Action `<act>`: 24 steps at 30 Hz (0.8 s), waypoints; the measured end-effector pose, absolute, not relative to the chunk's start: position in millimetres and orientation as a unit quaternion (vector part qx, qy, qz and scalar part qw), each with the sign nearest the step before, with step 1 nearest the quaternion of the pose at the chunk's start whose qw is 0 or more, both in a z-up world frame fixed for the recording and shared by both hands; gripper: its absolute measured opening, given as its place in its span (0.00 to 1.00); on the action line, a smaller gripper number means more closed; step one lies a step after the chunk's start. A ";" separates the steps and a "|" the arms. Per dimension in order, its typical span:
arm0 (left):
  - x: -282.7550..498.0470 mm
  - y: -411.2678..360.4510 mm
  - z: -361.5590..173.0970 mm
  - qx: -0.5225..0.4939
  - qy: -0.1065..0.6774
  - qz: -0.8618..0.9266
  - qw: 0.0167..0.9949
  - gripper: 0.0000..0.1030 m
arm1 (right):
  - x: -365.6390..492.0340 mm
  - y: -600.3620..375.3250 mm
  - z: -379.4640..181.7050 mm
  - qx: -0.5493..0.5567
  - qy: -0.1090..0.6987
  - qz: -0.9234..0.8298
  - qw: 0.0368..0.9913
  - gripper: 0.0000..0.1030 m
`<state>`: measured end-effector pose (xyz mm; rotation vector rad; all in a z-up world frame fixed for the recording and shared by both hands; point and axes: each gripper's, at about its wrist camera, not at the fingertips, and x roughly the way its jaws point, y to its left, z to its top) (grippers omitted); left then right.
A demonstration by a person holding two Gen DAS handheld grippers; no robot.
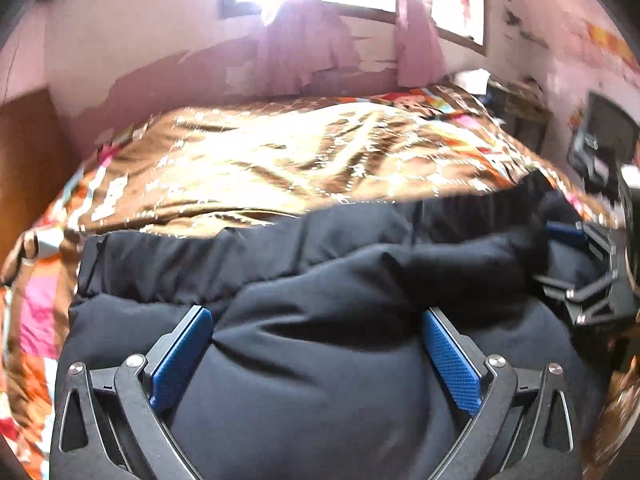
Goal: Fold large clothes
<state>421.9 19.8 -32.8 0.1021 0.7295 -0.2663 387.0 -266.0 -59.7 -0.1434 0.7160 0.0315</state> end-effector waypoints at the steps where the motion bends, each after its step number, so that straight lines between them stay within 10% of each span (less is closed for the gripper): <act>1: 431.0 23.5 -34.6 0.038 0.364 -0.120 0.923 1.00 | 395.7 -271.0 -57.0 -0.068 0.353 0.012 0.933 0.89; 24: 460.7 30.8 -75.8 -0.004 0.349 -0.097 0.932 1.00 | 426.5 -298.1 -98.3 0.033 0.336 0.065 0.939 0.99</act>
